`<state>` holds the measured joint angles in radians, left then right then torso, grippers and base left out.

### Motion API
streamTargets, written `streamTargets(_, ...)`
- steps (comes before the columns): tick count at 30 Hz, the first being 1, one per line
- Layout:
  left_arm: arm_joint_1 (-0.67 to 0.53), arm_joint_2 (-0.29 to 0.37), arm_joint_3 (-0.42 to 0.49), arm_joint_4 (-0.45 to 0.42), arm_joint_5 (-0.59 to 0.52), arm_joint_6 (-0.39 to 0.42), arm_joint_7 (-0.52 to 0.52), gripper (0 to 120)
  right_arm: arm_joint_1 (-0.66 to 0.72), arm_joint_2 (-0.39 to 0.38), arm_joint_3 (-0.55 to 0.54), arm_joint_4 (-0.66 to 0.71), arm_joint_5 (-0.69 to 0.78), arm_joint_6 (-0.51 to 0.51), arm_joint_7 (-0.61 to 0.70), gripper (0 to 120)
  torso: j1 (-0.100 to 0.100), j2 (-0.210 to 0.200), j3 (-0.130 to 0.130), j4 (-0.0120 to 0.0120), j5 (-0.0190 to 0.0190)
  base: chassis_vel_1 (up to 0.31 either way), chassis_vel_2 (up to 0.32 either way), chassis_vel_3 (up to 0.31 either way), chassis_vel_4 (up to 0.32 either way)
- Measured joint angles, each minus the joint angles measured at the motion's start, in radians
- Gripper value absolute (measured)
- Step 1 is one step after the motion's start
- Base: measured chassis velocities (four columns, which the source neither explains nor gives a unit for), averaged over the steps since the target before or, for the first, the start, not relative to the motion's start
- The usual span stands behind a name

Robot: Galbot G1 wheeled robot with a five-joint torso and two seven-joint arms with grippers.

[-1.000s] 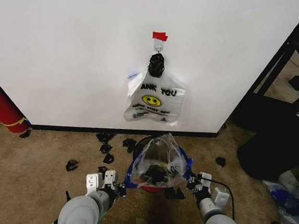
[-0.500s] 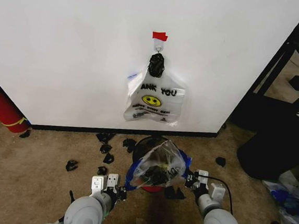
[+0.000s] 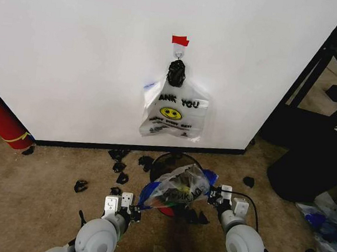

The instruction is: Pick up the garbage bag from the wall and place it over the trash bin.

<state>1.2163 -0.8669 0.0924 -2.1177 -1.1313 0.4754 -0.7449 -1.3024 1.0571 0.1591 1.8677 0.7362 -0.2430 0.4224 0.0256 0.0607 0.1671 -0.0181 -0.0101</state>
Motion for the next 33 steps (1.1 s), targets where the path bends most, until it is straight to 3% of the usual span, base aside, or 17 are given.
streamTargets(7,0.048,0.029,-0.032,-0.1,0.022,0.035,0.004,24,-0.067,-0.028,0.022,0.058,-0.006,0.035,-0.017,4,0.0,0.0,0.0,-0.0001,0.0,0.0,0.0,0.0,0.0)
streamTargets(12,0.082,0.048,-0.058,-0.183,0.043,0.058,0.003,46,-0.106,-0.041,0.034,0.1,-0.02,0.056,-0.027,19,0.0,0.0,0.0,-0.0001,-0.0001,0.0,0.0,0.0,0.0)
streamTargets(14,0.085,0.049,-0.06,-0.187,0.044,0.059,0.002,46,-0.107,-0.041,0.035,0.102,-0.021,0.057,-0.027,22,0.0,0.0,0.0,-0.0001,-0.0001,0.0,0.0,0.0,0.0)
streamTargets(15,0.103,0.056,-0.074,-0.21,0.049,0.063,0.002,54,-0.118,-0.044,0.038,0.113,-0.027,0.062,-0.027,28,0.0,0.0,0.0,-0.0001,0.0,0.0,0.0,0.0,0.0)
streamTargets(20,0.133,0.064,-0.09,-0.248,0.061,0.066,0.002,70,-0.139,-0.045,0.045,0.129,-0.038,0.067,-0.027,43,0.0,0.0,0.0,0.0,0.0,0.0,0.0,0.0,0.0)
streamTargets(27,0.196,0.071,-0.149,-0.312,0.066,0.071,-0.012,98,-0.208,-0.039,0.074,0.154,-0.091,0.119,-0.054,75,0.0,0.0,0.0,-0.0001,0.0,0.0,0.0,0.0,0.0)
streamTargets(33,0.227,0.076,-0.183,-0.369,0.063,0.064,-0.019,100,-0.277,-0.014,0.107,0.175,-0.176,0.227,-0.097,94,0.0,0.0,0.0,0.0,0.0,0.0,0.0,0.0,0.0)
